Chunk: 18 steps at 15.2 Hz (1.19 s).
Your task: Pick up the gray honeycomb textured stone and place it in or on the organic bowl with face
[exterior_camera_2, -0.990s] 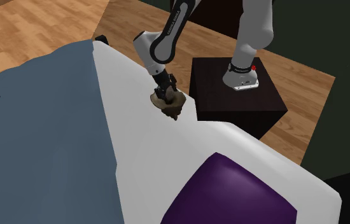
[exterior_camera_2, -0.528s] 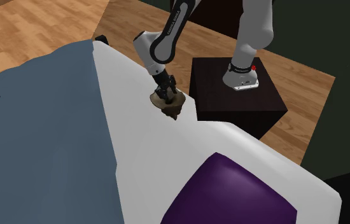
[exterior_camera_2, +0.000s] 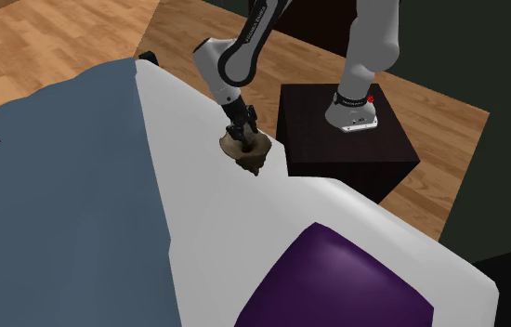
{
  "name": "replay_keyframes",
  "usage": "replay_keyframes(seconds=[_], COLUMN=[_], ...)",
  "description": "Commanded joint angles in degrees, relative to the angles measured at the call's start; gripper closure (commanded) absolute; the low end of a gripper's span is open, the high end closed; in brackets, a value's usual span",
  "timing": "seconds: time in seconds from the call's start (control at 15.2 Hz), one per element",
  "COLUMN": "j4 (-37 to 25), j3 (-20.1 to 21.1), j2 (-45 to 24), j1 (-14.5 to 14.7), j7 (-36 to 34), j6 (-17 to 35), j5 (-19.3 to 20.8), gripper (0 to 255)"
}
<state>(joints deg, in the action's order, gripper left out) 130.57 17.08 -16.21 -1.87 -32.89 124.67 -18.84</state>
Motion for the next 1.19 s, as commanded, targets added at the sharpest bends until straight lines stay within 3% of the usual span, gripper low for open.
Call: replay_keyframes(seconds=[0.0,1.12], j4=[-0.07,-2.53], j3=[0.07,0.27], j2=[1.31,11.37], j1=[-0.14,-1.04], j7=[-0.21,-2.25], j6=[-1.37,-13.57], j5=[-0.11,-0.93], gripper=[255,255])
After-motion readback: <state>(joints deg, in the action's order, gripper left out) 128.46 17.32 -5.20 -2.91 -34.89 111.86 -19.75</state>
